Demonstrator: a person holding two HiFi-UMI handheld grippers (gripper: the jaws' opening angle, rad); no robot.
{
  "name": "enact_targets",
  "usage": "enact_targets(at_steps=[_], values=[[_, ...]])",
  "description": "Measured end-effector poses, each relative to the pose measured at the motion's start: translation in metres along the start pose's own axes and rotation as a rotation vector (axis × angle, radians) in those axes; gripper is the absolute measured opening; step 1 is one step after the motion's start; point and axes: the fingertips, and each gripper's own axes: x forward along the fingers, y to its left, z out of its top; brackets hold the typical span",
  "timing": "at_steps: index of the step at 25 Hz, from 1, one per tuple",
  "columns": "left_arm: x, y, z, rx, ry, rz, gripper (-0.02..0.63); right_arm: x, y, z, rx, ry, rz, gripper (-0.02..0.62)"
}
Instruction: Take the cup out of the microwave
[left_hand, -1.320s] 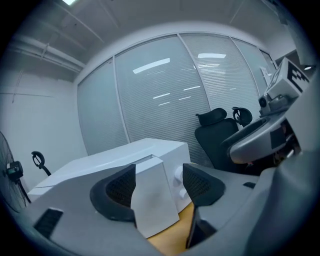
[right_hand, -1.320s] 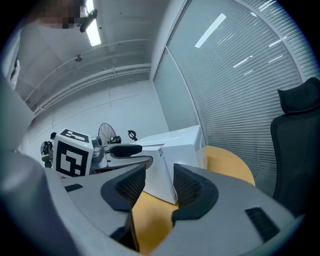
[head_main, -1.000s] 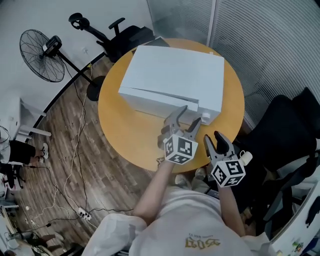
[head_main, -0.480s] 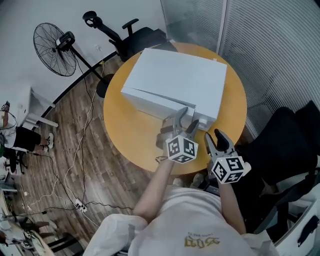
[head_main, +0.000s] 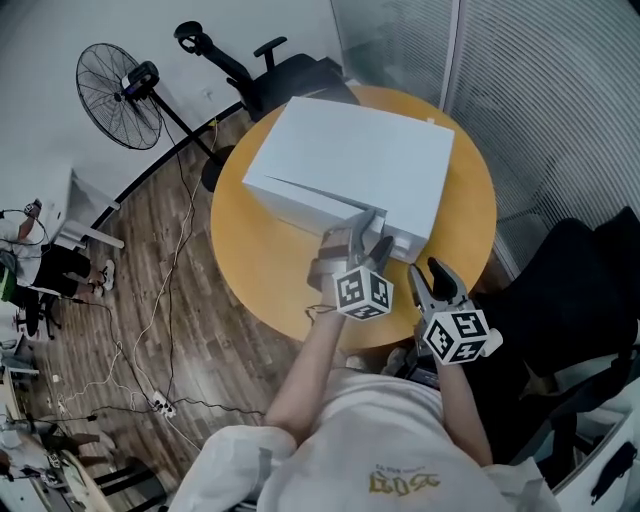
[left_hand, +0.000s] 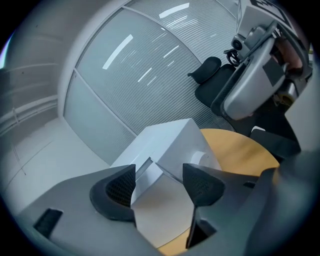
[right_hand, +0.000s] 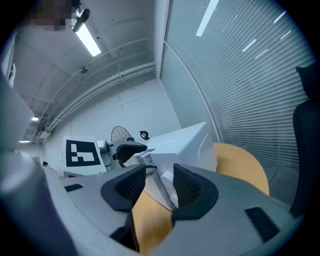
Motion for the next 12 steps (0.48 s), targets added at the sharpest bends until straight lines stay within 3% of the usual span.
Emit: enact_targets(at_steps=[12], values=[[0.003,-0.007,-0.002,0.075,0.007,0.001,0.279,-0.002,-0.001,0.008,-0.023,-0.030,0.010,0.153]])
